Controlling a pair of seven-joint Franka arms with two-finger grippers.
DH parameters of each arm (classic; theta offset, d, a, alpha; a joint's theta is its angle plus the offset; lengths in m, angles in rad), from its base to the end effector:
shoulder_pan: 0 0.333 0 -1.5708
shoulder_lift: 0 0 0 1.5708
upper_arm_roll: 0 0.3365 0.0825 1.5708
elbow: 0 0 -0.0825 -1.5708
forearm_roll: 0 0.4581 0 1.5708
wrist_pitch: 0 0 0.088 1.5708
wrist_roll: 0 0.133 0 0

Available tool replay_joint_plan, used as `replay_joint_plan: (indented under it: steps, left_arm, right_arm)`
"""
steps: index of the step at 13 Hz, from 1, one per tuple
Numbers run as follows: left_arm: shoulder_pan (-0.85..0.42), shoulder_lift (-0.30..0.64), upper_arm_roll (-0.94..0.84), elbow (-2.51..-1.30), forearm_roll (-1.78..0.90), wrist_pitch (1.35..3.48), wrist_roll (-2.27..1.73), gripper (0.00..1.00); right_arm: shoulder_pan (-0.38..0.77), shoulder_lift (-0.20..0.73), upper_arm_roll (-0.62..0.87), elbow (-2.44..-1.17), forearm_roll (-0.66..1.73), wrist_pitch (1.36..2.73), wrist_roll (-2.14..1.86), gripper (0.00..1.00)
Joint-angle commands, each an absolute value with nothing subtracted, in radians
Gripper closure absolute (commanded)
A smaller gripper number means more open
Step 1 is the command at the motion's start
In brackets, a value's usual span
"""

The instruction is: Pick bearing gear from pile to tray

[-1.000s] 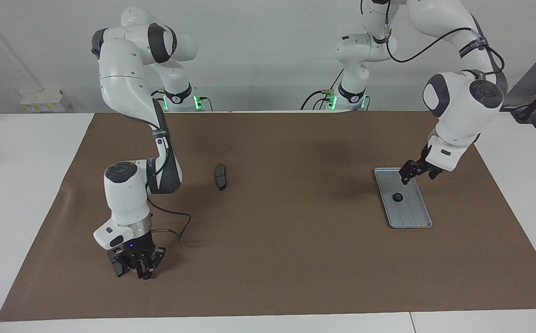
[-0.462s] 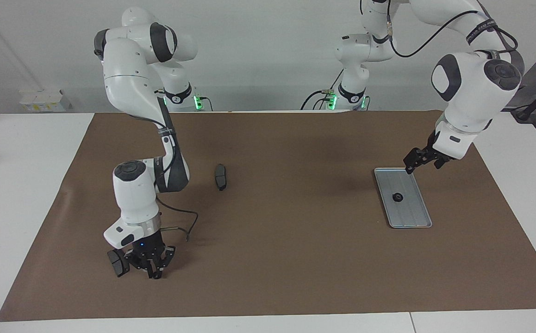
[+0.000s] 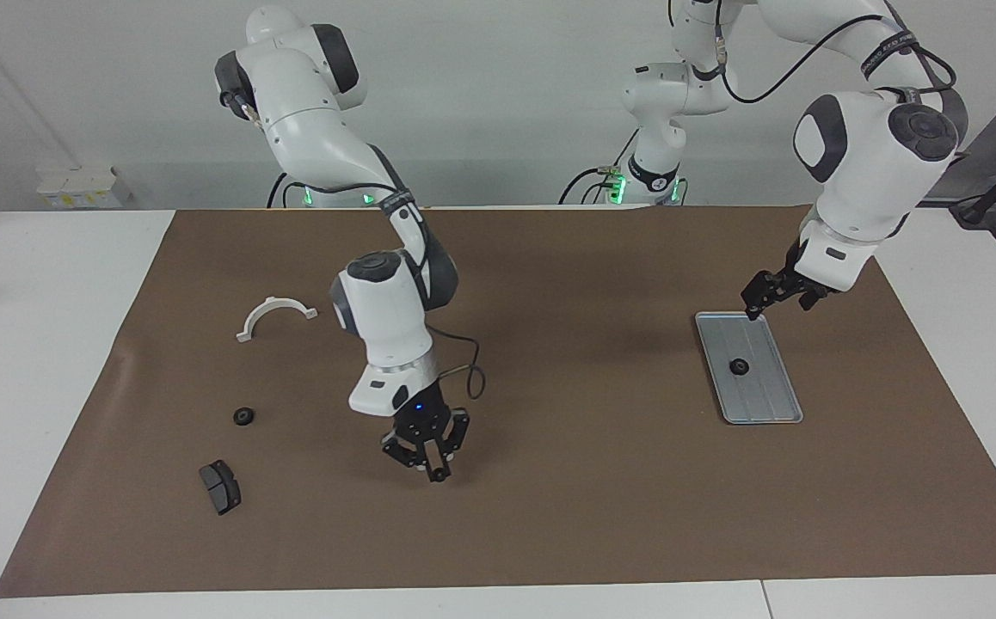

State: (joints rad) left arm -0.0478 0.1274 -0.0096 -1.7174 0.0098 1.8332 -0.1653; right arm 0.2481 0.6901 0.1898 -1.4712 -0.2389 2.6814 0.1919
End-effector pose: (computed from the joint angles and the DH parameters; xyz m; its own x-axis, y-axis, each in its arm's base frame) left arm 0.6733 -0.0374 0.4778 0.9944 0.1052 -0.0101 0.1051 -0.9944 -0.0100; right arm 0.7778 0.3352 0.2897 0.8073 0.2946 0.5113 0.3530 -0.9355 -0.0183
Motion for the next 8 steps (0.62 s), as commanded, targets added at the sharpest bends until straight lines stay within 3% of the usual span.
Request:
replay_joint_plan:
  steps: [1,6,8]
  left_arm:
    - [-0.058,0.101,-0.002,-1.761,0.002,1.864,-0.178,0.0]
    - [-0.058,0.091,-0.002,-1.793,0.002,1.896,-0.179,0.0]
    - [-0.06,0.084,-0.002,-1.804,0.002,1.91,-0.193,0.0]
  right_arm:
    - [0.339,0.686,0.189,-1.474,-0.248,2.7,0.282,0.96]
    - [0.517,0.69,0.187,-1.476,-0.239,2.746,0.377,0.95]
    - [0.554,0.687,0.189,-1.486,-0.244,2.732,0.498,0.8]
